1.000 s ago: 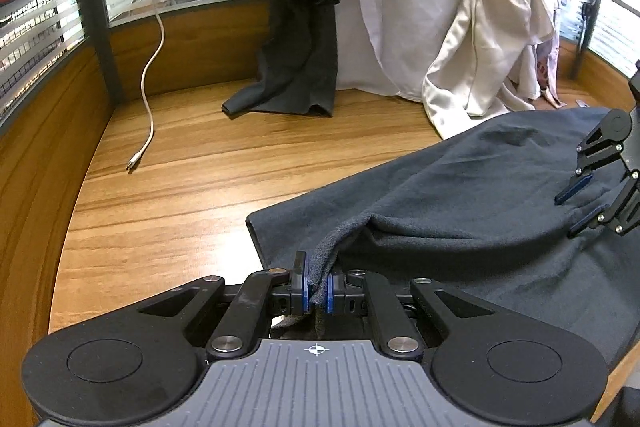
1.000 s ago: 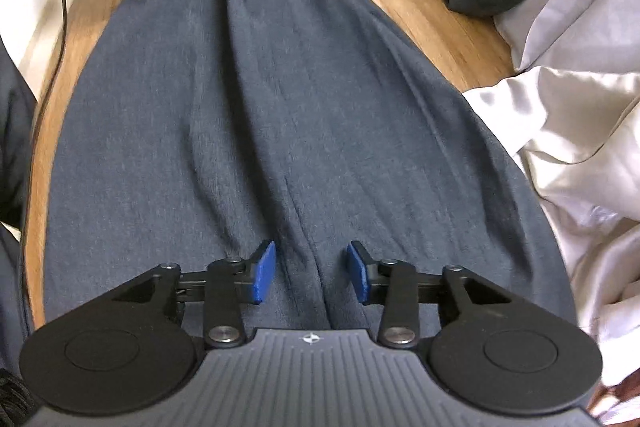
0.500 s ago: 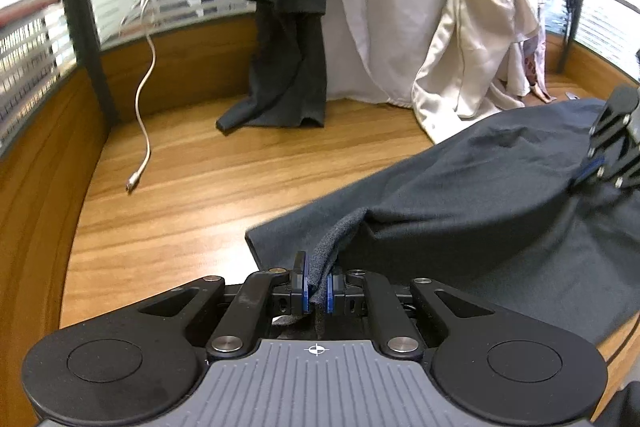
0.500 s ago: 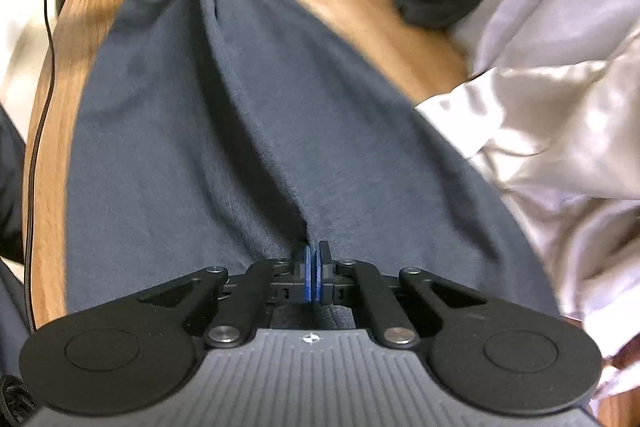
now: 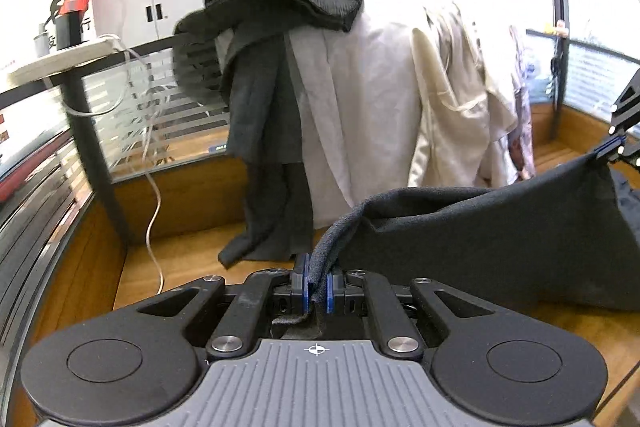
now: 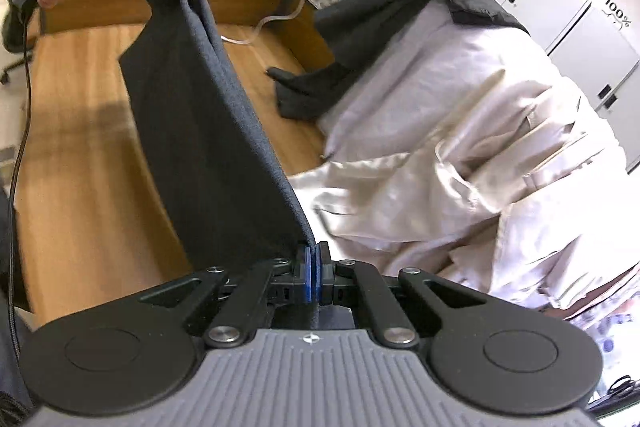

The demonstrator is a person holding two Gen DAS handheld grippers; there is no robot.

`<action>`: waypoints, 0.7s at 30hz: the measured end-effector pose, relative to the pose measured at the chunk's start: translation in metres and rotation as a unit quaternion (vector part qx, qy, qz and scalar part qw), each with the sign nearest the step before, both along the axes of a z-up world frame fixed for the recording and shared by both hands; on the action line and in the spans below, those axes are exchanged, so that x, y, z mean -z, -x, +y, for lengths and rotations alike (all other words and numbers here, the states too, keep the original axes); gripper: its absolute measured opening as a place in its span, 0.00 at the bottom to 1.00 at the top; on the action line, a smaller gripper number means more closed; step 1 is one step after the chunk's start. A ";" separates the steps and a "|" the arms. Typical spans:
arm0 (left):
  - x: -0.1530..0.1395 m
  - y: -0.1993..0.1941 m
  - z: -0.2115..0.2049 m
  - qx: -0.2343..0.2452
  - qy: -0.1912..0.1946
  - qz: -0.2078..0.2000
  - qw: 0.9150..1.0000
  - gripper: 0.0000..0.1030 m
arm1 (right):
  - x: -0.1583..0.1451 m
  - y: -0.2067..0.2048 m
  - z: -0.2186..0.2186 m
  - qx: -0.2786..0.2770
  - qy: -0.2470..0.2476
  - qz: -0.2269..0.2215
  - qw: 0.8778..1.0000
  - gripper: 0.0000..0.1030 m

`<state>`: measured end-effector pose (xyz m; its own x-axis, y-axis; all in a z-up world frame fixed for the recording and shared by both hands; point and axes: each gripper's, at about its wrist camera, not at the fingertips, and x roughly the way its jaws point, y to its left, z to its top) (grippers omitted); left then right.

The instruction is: Fold clothes

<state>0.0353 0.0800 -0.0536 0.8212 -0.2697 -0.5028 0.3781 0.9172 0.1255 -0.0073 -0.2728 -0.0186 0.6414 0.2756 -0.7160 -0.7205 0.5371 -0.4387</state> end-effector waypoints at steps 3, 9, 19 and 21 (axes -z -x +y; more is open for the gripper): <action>-0.005 -0.031 -0.003 0.005 -0.007 -0.025 1.000 0.10 | 0.009 -0.021 0.005 0.015 0.021 -0.026 0.999 0.02; -0.027 -0.073 0.012 0.001 -0.008 -0.086 0.996 0.10 | -0.006 -0.050 0.024 0.048 0.021 -0.105 0.993 0.02; 0.079 -0.029 0.088 -0.060 -0.020 0.071 0.995 0.10 | 0.066 0.013 0.101 -0.010 0.002 0.027 1.000 0.02; 0.097 -0.013 0.097 -0.077 -0.034 0.095 0.992 0.10 | 0.090 0.027 0.117 -0.024 -0.003 0.068 0.997 0.02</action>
